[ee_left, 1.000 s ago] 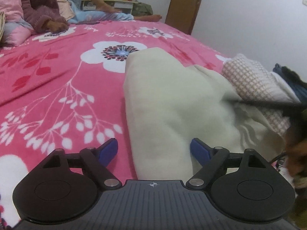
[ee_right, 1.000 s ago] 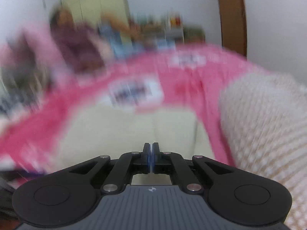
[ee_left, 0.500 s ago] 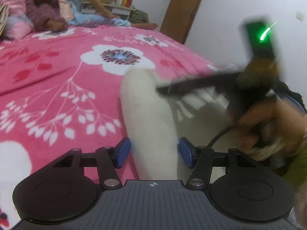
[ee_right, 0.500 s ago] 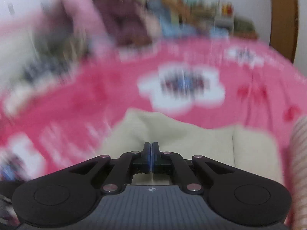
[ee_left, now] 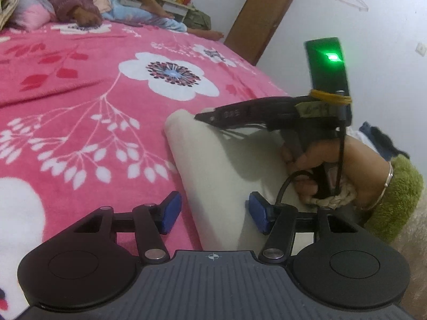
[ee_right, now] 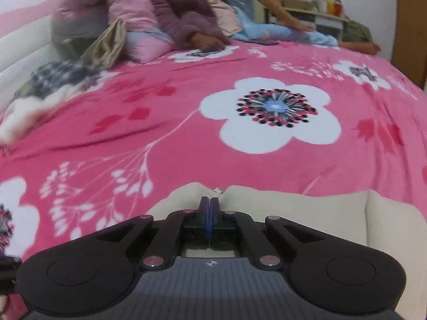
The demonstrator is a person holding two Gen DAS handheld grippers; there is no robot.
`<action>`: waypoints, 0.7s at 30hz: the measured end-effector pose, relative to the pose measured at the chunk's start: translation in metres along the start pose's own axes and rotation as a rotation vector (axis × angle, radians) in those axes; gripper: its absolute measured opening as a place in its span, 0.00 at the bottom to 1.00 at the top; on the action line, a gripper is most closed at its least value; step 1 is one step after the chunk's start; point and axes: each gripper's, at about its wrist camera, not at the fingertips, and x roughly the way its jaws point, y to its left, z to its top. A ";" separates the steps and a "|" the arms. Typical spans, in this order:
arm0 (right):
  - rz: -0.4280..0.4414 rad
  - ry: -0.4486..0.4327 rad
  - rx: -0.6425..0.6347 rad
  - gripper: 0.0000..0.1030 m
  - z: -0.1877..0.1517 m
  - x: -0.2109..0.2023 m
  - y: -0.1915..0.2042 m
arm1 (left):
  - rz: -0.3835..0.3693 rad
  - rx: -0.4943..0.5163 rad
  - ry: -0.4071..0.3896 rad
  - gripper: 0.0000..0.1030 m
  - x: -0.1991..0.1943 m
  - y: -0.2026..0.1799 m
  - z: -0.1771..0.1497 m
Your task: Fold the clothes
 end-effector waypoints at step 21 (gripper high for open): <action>0.118 -0.216 1.089 0.62 -0.221 -0.167 -0.046 | -0.090 -0.142 0.144 0.66 0.019 0.010 0.004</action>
